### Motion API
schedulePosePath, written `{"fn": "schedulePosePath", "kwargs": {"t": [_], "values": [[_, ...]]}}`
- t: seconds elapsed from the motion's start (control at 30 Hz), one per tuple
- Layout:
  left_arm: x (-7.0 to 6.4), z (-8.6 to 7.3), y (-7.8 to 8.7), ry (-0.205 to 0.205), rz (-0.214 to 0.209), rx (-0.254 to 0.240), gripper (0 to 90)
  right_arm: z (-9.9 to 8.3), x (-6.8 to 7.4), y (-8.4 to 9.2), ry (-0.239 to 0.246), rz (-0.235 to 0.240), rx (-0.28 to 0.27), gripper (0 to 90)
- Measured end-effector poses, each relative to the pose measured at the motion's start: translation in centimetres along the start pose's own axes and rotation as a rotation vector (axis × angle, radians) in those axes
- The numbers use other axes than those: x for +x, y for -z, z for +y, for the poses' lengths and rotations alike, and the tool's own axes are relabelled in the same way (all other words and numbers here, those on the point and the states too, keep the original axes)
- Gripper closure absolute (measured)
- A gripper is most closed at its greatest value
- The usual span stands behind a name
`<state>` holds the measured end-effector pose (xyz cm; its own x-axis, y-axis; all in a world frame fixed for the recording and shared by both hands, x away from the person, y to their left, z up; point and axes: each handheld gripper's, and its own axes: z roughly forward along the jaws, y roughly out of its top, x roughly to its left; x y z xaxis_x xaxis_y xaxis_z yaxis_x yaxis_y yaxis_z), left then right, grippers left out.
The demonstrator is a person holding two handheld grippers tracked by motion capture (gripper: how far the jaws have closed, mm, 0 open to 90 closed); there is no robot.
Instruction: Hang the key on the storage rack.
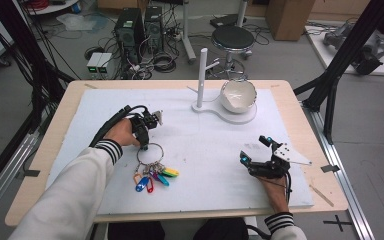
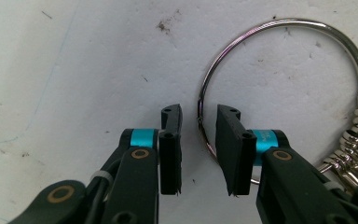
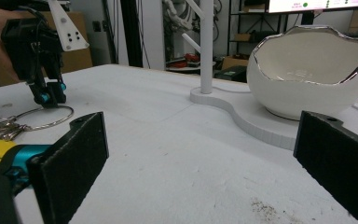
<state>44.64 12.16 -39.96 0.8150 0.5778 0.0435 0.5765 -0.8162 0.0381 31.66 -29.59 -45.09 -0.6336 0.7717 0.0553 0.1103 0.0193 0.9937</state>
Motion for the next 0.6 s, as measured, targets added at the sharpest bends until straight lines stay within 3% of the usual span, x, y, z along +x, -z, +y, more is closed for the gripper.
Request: {"fn": "schedulePosePath", "kwargs": {"t": [0.6], "values": [[-0.31, 0.56, -0.34, 0.036, 0.003, 0.031, 83.4, 0.0, 0.01, 0.01, -0.001, 0.0, 0.0, 2.6]]}}
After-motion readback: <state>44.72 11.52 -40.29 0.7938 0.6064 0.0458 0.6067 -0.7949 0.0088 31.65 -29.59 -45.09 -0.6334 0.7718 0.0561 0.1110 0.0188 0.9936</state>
